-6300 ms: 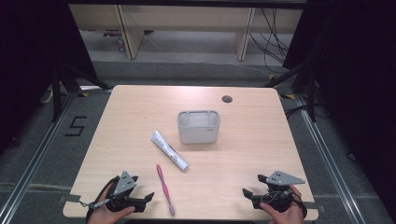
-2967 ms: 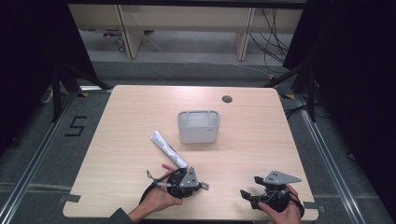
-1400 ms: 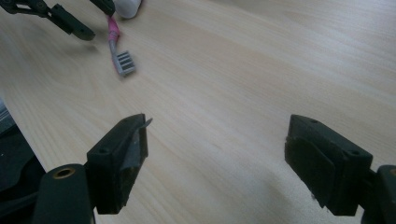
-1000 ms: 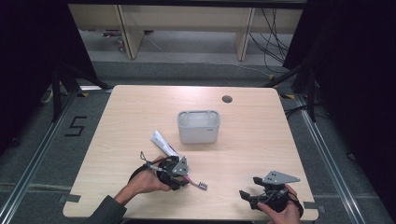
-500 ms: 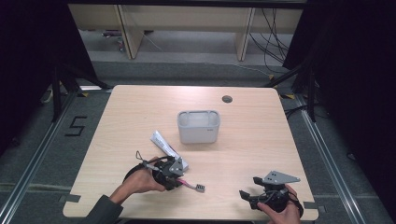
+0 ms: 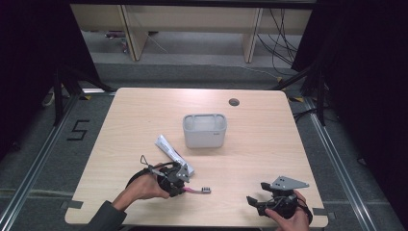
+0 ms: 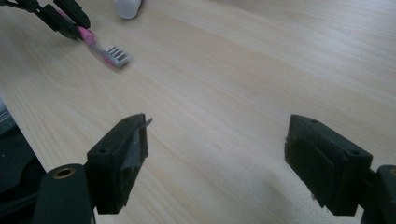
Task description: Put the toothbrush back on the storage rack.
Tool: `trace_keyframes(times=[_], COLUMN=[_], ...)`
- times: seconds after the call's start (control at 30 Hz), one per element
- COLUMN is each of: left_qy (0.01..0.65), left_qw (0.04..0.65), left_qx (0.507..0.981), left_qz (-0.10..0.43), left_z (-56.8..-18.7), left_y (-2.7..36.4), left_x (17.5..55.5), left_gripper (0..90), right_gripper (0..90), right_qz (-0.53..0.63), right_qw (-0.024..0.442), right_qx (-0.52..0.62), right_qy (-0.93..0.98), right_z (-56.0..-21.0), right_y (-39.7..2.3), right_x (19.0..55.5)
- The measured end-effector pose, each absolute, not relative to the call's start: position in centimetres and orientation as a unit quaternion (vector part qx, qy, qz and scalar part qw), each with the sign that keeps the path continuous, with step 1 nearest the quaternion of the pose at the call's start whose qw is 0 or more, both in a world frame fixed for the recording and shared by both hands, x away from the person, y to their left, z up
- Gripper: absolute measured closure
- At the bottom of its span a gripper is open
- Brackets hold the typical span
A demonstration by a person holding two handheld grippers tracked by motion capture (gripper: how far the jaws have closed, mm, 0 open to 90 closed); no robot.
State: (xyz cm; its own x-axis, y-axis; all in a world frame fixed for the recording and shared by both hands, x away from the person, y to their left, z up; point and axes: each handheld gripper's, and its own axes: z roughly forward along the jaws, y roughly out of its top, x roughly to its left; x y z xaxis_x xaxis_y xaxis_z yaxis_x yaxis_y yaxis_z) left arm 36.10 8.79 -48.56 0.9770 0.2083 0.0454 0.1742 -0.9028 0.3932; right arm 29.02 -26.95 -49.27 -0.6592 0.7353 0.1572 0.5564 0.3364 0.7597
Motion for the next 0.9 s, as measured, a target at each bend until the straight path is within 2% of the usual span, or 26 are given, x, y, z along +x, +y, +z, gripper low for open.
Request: trace_keyframes(times=[0.37, 0.9], left_qy=[0.09, 0.082], left_qw=[0.149, 0.094], left_qx=[0.984, 0.992], left_qz=[0.034, 0.032], left_z=[-48.2, -47.9], left_y=[7.9, 6.5], left_x=[36.1, 36.1], left_gripper=[80.4, 81.4], right_gripper=[22.5, 22.5], right_qz=[0.413, 0.413], right_qw=[0.111, 0.11], right_qx=[0.402, 0.401], right_qy=[0.81, 0.81], right_z=[-49.2, -49.2], right_y=[-27.0, -27.0], right_x=[29.0, 29.0])
